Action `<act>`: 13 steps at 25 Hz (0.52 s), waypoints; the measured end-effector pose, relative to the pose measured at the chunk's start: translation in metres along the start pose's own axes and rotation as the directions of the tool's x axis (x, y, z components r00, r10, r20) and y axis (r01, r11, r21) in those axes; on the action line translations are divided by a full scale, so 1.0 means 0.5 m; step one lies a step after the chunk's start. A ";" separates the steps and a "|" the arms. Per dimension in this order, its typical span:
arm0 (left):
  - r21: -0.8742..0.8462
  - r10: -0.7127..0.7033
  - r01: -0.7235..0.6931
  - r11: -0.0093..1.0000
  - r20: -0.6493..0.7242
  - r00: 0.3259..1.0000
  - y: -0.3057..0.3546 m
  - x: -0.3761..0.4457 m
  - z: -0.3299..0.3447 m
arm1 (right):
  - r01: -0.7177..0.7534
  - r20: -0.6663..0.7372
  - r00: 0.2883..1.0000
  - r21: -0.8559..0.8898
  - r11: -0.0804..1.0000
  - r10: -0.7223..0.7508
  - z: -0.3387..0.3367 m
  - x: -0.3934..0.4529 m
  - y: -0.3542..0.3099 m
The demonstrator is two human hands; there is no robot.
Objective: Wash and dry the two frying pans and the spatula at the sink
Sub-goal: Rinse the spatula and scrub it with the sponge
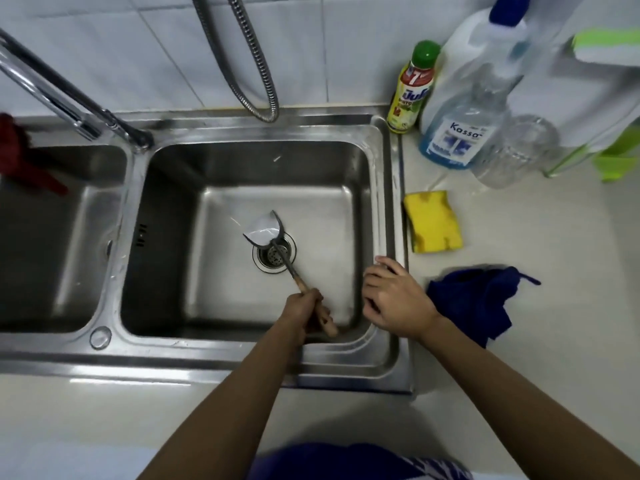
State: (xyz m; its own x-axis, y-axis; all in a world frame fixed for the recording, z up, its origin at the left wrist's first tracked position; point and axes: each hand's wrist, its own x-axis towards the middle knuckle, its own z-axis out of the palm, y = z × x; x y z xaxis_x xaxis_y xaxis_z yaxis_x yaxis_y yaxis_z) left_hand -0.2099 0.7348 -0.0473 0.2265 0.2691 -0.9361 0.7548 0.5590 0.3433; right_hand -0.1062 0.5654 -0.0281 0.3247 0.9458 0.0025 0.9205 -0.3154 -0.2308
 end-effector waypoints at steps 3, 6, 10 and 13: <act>0.023 0.036 -0.035 0.999 -0.059 0.998 0.015 -0.037 -0.051 | 0.001 0.014 1.000 -0.036 0.999 0.000 0.005 -0.006 -0.002; 0.059 0.104 -0.097 0.994 -0.136 0.985 0.020 -0.070 -0.120 | -0.071 0.050 0.996 -0.104 0.992 0.076 0.006 -0.002 -0.023; 0.147 0.182 -0.160 0.976 -0.152 0.971 0.011 -0.094 -0.215 | -0.234 0.118 0.965 -0.022 0.972 0.235 0.026 0.011 -0.101; 0.473 0.365 -0.251 0.845 -0.166 0.916 -0.007 -0.112 -0.328 | -0.305 0.158 0.943 0.062 0.950 0.292 0.032 0.093 -0.155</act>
State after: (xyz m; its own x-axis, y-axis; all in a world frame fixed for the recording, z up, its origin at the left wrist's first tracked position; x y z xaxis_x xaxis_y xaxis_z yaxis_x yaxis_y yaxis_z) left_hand -0.3262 0.8464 0.0166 0.3806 0.5808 -0.7196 0.8720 0.0337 0.4883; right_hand -0.1660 0.6353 -0.0256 0.5409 0.8120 -0.2191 0.7622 -0.5834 -0.2805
